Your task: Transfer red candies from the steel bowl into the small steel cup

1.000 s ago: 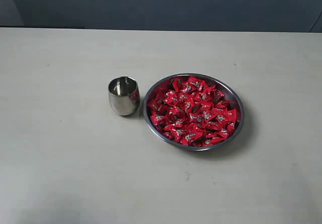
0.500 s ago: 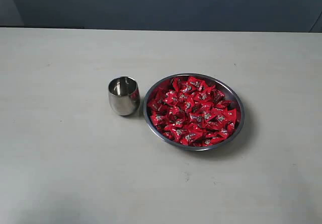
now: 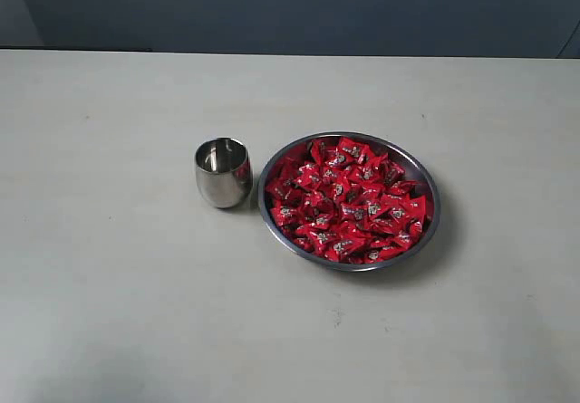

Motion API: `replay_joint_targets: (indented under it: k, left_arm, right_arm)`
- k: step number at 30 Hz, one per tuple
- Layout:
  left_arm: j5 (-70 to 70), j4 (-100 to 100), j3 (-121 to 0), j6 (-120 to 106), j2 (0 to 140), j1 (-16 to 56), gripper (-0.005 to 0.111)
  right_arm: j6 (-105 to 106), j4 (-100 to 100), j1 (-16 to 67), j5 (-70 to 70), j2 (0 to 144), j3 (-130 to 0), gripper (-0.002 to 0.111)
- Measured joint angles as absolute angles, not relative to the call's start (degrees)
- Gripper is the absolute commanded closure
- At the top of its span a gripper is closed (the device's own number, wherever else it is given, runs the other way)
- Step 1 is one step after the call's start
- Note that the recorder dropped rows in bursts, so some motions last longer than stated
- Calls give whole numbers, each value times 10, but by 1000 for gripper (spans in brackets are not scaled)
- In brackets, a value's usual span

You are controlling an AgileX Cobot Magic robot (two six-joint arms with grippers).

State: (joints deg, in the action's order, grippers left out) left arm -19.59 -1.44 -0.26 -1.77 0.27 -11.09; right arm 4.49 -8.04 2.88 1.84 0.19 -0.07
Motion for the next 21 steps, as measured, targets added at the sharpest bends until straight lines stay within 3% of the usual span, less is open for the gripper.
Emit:
replay_joint_targets:
  k: [21]
  left_arm:
    - [-196,-14,-3,-18,3,-111,106]
  right_arm:
    - [-21,-264,29,-171,2,-1,109]
